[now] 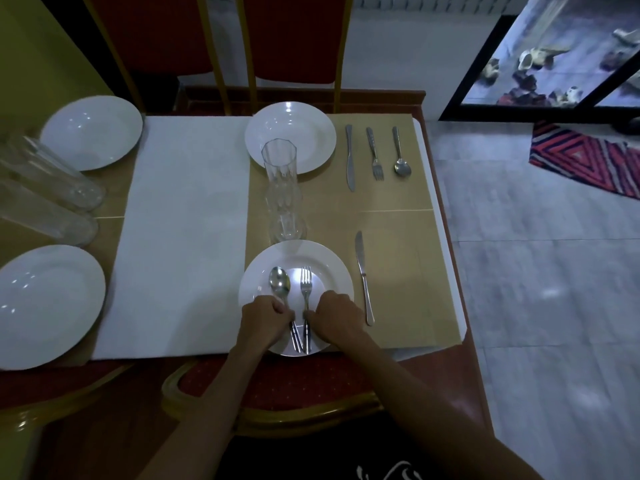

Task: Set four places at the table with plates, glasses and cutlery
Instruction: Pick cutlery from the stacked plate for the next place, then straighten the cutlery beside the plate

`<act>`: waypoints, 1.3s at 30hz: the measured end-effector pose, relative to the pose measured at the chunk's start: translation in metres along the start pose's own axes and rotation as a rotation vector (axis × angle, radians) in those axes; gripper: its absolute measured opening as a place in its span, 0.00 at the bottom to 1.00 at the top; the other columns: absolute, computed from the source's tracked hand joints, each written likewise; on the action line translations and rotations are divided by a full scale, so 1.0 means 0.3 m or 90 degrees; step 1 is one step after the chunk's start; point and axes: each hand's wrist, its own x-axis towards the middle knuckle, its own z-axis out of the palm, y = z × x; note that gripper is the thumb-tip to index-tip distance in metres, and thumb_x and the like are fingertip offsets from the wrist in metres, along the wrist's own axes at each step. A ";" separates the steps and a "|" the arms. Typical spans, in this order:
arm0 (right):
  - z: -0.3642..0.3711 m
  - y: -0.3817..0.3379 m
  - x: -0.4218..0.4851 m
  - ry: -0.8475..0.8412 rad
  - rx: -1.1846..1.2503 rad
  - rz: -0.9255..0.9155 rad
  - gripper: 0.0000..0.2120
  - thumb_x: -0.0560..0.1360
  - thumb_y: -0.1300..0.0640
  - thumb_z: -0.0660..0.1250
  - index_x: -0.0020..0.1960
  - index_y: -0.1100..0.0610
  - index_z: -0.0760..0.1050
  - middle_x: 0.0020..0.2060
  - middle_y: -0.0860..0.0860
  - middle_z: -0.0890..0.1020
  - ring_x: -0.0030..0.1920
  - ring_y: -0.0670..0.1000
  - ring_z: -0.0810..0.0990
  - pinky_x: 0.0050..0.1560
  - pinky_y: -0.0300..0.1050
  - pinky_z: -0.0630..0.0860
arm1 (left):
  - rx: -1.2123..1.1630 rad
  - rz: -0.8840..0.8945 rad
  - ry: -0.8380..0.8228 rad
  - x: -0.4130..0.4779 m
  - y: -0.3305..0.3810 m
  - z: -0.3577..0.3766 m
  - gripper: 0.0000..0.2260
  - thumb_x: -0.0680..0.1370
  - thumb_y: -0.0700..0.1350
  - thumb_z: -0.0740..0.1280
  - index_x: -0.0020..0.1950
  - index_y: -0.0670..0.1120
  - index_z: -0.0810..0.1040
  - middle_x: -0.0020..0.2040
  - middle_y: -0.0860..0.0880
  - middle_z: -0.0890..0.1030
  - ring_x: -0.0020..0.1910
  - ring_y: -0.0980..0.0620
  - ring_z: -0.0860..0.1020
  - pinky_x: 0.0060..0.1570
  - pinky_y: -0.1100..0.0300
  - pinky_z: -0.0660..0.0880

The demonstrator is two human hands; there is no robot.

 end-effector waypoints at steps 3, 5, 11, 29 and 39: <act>0.025 0.004 0.017 -0.022 0.007 -0.005 0.13 0.77 0.46 0.66 0.45 0.56 0.70 0.46 0.56 0.81 0.45 0.57 0.80 0.44 0.45 0.73 | 0.009 0.025 0.013 -0.002 0.001 0.012 0.08 0.74 0.44 0.71 0.35 0.46 0.83 0.30 0.50 0.82 0.29 0.52 0.81 0.38 0.56 0.81; 0.029 0.007 0.029 -0.052 0.038 0.005 0.14 0.76 0.49 0.66 0.40 0.57 0.68 0.40 0.56 0.79 0.40 0.56 0.77 0.41 0.44 0.71 | 0.009 0.044 0.020 -0.003 0.017 0.019 0.08 0.74 0.43 0.70 0.35 0.46 0.83 0.31 0.50 0.83 0.30 0.51 0.81 0.38 0.56 0.81; -0.119 0.090 0.018 0.001 0.138 -0.003 0.17 0.76 0.54 0.64 0.31 0.57 0.67 0.28 0.51 0.69 0.34 0.53 0.73 0.37 0.43 0.69 | 0.006 0.073 0.034 0.001 0.086 0.083 0.09 0.77 0.42 0.66 0.43 0.40 0.82 0.37 0.45 0.84 0.36 0.51 0.80 0.37 0.62 0.74; -0.273 0.489 0.162 0.020 0.175 0.075 0.06 0.71 0.60 0.70 0.45 0.62 0.79 0.38 0.57 0.80 0.47 0.59 0.83 0.43 0.45 0.76 | 0.112 0.257 -0.114 -0.101 0.373 0.411 0.11 0.79 0.43 0.65 0.57 0.46 0.83 0.55 0.50 0.84 0.53 0.52 0.81 0.53 0.66 0.71; -0.267 0.529 0.210 0.015 0.111 -0.036 0.11 0.74 0.56 0.71 0.52 0.62 0.77 0.48 0.58 0.82 0.51 0.57 0.81 0.46 0.46 0.76 | 0.377 0.328 -0.005 -0.097 0.317 0.566 0.20 0.73 0.47 0.53 0.58 0.42 0.77 0.60 0.40 0.76 0.60 0.41 0.74 0.62 0.48 0.73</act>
